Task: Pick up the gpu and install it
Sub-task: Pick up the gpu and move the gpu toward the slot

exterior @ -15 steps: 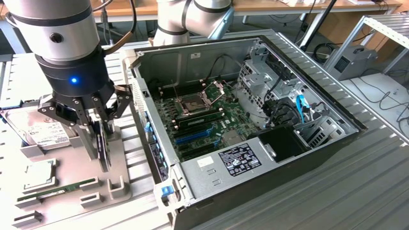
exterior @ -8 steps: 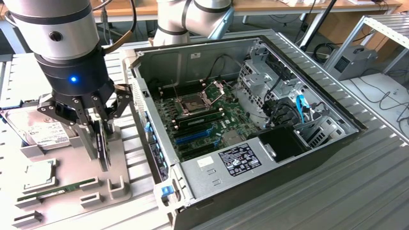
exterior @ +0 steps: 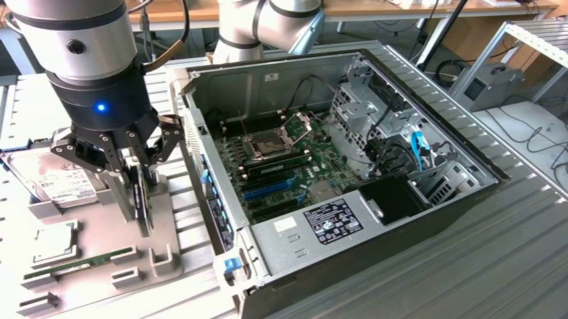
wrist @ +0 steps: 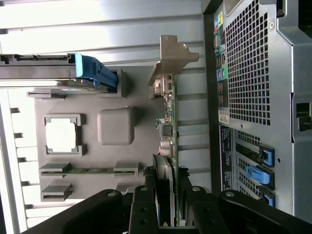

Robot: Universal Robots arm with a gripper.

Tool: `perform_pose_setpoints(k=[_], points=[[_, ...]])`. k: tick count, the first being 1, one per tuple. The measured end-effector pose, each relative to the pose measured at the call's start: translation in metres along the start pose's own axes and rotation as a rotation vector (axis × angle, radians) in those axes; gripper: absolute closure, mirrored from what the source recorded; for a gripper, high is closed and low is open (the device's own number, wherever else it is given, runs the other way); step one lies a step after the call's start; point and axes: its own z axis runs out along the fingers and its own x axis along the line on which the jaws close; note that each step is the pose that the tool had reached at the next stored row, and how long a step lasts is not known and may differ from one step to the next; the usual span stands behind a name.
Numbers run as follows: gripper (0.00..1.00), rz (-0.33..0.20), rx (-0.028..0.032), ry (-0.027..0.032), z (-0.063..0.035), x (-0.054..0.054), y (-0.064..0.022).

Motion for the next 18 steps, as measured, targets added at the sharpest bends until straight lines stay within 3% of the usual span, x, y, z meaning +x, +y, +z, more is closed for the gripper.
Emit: perform_pose_setpoints(k=[18], points=[[0.71, 0.000, 0.0000, 0.0000, -0.0068, -0.0001, -0.0002]])
